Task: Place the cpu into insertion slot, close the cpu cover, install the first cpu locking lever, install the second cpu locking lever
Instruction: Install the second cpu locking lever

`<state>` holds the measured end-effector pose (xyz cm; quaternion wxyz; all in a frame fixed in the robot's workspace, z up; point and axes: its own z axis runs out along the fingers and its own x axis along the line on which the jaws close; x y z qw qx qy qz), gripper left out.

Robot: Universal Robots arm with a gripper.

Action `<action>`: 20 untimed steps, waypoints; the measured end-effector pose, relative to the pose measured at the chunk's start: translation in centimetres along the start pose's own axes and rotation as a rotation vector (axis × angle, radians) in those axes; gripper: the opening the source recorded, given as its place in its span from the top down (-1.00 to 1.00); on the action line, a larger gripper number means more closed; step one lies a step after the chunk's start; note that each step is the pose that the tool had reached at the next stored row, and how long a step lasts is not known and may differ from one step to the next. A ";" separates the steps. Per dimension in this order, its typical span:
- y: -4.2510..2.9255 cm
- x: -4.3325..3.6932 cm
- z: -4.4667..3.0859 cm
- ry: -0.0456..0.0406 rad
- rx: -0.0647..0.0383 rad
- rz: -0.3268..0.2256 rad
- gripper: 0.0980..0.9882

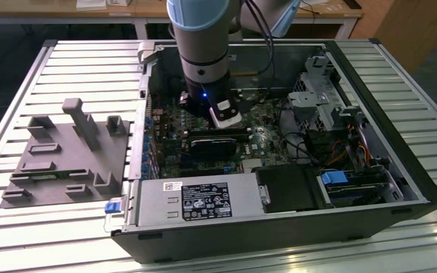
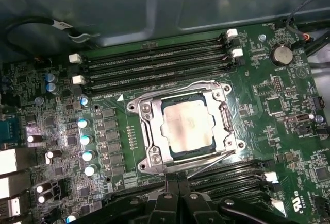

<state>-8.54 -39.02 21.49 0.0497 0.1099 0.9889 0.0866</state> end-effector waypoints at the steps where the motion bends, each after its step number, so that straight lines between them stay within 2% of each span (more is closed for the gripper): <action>1: -0.07 0.02 0.00 0.0003 -0.007 0.001 0.99; 5: -0.30 0.15 0.06 0.0009 -0.023 0.002 0.99; 6: -0.88 0.63 0.37 0.0009 -0.058 0.005 0.99; 14: -1.14 0.65 0.47 -0.0003 -0.065 0.005 0.99; 20: -1.52 0.57 0.45 0.0016 -0.075 0.006 0.99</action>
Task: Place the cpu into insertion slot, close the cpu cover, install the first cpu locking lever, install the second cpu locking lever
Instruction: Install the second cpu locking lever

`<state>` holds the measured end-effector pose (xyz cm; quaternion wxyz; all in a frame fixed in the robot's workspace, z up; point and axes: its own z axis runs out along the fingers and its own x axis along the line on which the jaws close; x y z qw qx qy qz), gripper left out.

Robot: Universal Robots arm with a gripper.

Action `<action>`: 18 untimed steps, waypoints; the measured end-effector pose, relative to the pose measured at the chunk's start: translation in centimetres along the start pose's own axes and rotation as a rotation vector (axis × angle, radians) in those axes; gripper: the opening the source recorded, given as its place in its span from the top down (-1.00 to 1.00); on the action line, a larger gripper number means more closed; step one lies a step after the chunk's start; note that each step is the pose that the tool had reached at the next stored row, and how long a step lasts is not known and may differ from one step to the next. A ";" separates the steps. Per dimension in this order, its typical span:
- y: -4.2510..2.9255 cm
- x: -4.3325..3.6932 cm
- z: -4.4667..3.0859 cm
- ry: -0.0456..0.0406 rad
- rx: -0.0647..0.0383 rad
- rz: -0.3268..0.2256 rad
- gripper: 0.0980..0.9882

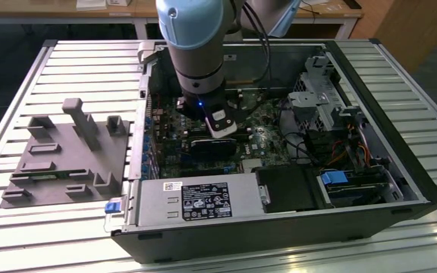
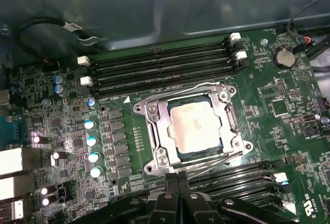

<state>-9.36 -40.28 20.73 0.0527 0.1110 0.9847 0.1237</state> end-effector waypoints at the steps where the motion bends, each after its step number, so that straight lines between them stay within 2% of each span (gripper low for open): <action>1: -0.04 -0.01 -0.01 0.0004 -0.002 0.000 0.99; 4: -0.19 -0.04 -0.03 0.0020 -0.011 0.001 0.99; 10: -0.32 0.07 0.11 0.0010 -0.018 0.002 0.99; 18: -0.45 0.40 0.36 0.0006 -0.035 0.003 0.99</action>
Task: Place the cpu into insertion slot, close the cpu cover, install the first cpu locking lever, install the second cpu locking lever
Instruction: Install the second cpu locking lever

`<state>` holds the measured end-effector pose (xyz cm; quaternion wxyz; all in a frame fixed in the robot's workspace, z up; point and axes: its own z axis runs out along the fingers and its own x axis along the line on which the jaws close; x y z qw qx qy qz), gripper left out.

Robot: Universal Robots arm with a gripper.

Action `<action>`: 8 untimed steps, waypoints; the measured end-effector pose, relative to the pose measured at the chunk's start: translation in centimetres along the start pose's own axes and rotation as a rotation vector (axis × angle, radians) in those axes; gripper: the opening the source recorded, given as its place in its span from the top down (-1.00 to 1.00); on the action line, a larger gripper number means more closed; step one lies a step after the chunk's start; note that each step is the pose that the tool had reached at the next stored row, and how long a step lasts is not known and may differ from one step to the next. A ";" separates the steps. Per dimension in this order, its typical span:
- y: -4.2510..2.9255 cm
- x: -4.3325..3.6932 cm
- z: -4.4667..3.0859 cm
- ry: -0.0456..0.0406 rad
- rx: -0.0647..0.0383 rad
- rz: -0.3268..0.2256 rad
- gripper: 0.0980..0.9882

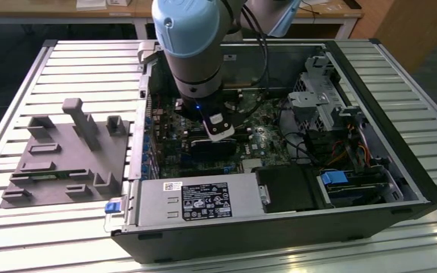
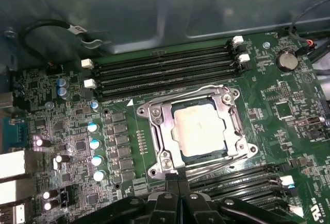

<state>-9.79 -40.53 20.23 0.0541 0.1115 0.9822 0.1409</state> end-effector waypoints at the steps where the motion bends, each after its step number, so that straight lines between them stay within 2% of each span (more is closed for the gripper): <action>1: -0.02 0.03 0.04 -0.0003 -0.001 0.000 0.99; 8: -0.17 0.34 0.30 -0.0001 -0.012 0.001 0.99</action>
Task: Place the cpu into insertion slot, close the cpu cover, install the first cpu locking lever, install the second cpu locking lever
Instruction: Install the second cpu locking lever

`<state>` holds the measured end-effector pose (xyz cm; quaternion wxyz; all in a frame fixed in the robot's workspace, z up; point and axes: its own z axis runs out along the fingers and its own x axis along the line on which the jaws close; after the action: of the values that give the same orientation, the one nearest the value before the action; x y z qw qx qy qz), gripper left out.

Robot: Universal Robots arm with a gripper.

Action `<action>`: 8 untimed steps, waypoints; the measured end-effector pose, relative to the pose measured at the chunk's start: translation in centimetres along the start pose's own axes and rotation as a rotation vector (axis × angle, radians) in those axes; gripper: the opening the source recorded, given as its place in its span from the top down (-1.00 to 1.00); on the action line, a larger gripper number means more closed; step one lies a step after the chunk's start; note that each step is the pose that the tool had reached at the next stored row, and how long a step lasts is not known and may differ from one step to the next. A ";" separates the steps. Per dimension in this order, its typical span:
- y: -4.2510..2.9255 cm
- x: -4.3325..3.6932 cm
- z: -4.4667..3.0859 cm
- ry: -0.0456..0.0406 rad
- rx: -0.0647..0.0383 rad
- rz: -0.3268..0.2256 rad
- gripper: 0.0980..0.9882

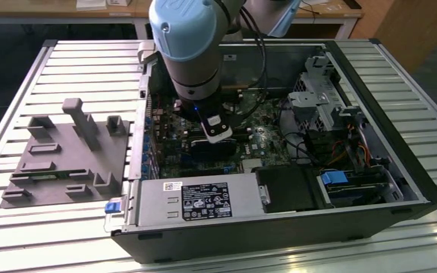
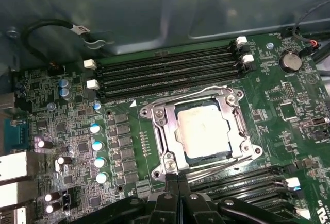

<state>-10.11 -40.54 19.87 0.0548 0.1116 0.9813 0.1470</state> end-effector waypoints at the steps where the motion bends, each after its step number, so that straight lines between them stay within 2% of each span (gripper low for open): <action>1: -0.02 0.03 0.04 0.0004 -0.002 0.000 0.99; 8: -0.08 0.11 0.27 0.0029 -0.015 0.002 0.99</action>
<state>-10.20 -40.51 19.58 0.0540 0.1121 0.9801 0.1544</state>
